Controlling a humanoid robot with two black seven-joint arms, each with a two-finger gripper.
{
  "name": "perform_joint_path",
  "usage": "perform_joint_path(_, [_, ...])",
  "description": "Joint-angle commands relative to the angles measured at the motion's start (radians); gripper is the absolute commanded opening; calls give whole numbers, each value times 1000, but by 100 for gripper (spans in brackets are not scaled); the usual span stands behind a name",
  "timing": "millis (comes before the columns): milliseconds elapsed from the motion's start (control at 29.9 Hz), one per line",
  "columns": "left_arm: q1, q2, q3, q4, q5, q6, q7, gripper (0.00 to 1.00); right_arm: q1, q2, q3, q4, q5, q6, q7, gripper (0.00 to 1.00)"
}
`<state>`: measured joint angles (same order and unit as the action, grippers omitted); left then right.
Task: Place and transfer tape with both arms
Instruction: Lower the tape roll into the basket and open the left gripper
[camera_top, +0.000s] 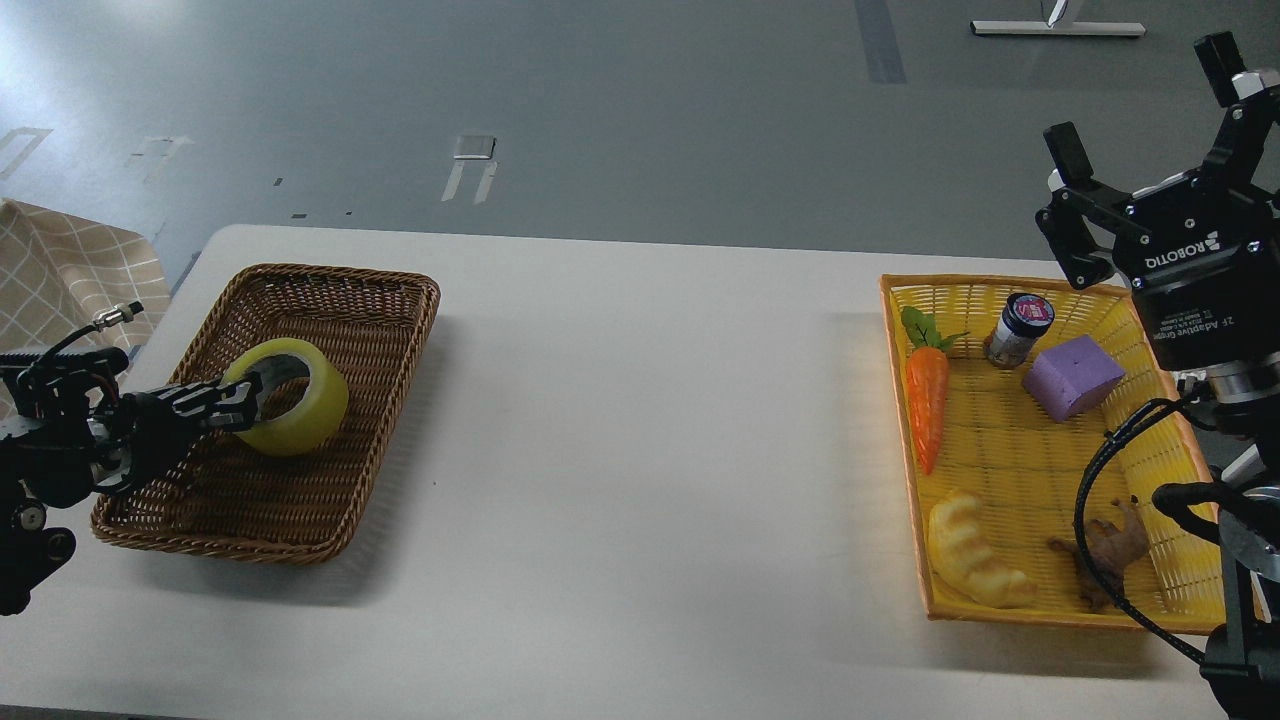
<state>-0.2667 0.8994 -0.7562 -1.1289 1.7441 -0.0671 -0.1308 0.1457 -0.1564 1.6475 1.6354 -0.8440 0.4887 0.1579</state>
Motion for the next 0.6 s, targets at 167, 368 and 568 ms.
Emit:
perform_joint_path(167, [-3,-5,-2,41,-5,1,-107,96,-5,0,0,-2,-1,0,0,100])
perform_joint_path(368, [-37,-2,-17,54,-70,39,-130,97,-5,0,0,-2,-1,0,0,100])
perform_joint_path(568, [-103,13,-25,37,-239,107,-196,98,5,0,0,-2,-1,0,0,100])
